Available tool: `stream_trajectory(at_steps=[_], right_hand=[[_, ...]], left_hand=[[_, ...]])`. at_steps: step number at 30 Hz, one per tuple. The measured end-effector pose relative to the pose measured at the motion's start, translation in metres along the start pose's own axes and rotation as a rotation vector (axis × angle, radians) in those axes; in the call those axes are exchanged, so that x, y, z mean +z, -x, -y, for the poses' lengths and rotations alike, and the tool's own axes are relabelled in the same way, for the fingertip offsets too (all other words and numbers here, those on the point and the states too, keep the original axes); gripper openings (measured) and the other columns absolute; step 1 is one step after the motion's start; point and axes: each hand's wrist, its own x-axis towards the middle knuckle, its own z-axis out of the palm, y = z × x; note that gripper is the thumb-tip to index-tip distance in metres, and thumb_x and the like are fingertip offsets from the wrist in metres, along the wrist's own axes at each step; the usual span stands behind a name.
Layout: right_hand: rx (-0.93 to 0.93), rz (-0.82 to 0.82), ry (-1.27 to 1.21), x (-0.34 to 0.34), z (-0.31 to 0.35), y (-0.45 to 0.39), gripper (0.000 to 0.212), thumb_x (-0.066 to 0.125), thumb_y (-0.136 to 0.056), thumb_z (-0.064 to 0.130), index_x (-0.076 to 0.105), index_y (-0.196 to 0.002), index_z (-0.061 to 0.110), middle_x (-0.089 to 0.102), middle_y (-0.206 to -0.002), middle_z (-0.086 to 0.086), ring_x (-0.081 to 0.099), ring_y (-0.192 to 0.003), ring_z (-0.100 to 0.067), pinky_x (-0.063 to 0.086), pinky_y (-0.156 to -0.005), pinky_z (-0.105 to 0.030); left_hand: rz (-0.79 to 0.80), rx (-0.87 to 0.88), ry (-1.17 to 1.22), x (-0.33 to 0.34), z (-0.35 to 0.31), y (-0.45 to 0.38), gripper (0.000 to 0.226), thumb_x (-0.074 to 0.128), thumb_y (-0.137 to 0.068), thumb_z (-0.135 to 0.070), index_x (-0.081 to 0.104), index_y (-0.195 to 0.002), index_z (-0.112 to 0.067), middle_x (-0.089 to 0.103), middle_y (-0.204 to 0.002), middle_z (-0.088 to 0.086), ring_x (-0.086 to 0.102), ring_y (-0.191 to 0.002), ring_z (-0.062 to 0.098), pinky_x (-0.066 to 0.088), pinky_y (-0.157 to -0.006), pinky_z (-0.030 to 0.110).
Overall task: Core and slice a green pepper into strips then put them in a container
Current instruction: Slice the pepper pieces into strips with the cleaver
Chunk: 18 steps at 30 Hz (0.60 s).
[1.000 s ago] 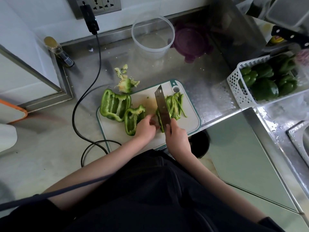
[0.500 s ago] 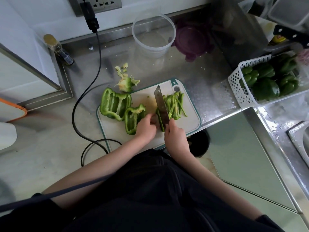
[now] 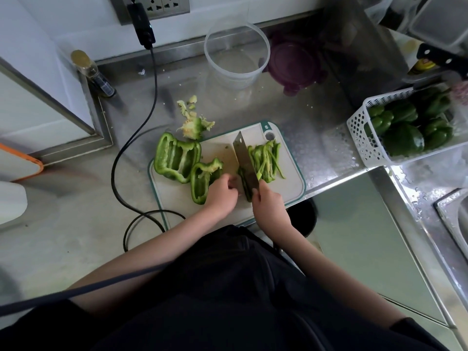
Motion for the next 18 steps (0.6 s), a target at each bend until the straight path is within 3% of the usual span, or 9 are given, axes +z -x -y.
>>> stream_trajectory(at_steps=[3,7,11,15,18], right_hand=[[-0.003,0.003,-0.015,-0.003,-0.005,0.0,0.021,0.035,-0.102,0.023,0.045,-0.099,0.004,0.057,-0.079,-0.017,0.056,-0.069,-0.035,0.044,-0.058,-0.04],[-0.044,-0.018,-0.031,-0.007,0.003,-0.017,0.02,0.035,-0.102,0.022,0.042,-0.091,0.006,0.053,-0.073,-0.013,0.052,-0.063,-0.031,0.038,-0.052,-0.034],[-0.052,0.013,-0.162,-0.019,-0.011,-0.013,0.02,0.039,-0.1,0.022,0.054,-0.107,0.012,0.06,-0.077,-0.003,0.051,-0.055,-0.017,0.043,-0.049,-0.028],[0.021,0.003,-0.474,-0.036,-0.017,-0.004,0.018,0.041,-0.099,0.022,0.047,-0.082,0.022,0.038,-0.052,0.002,0.032,-0.038,-0.016,0.032,-0.036,-0.023],[0.065,0.007,-0.612,-0.041,-0.015,0.0,0.026,0.041,-0.098,0.019,0.033,-0.074,0.015,0.031,-0.045,0.004,0.028,-0.036,-0.016,0.028,-0.037,-0.022]], left_hand=[[0.009,-0.005,-0.023,-0.001,0.003,-0.001,0.035,0.043,-0.091,-0.003,0.051,-0.124,-0.01,0.06,-0.113,0.005,0.06,-0.093,0.018,0.05,-0.074,0.03],[0.005,-0.02,0.034,0.001,0.004,-0.002,0.025,0.042,-0.092,-0.003,0.056,-0.113,-0.006,0.065,-0.102,0.009,0.063,-0.083,0.019,0.052,-0.077,0.033],[-0.017,0.003,0.034,0.0,-0.002,-0.005,0.02,0.043,-0.095,-0.014,0.058,-0.107,-0.012,0.066,-0.101,0.007,0.063,-0.092,0.022,0.052,-0.084,0.038],[0.01,-0.041,0.252,-0.002,-0.01,-0.011,0.021,0.049,-0.097,-0.03,0.058,-0.083,-0.017,0.064,-0.084,0.003,0.065,-0.095,0.031,0.05,-0.092,0.044],[0.068,-0.085,0.499,-0.002,-0.022,-0.013,0.018,0.053,-0.095,-0.027,0.06,-0.097,-0.01,0.063,-0.088,0.003,0.064,-0.09,0.019,0.052,-0.09,0.032]])
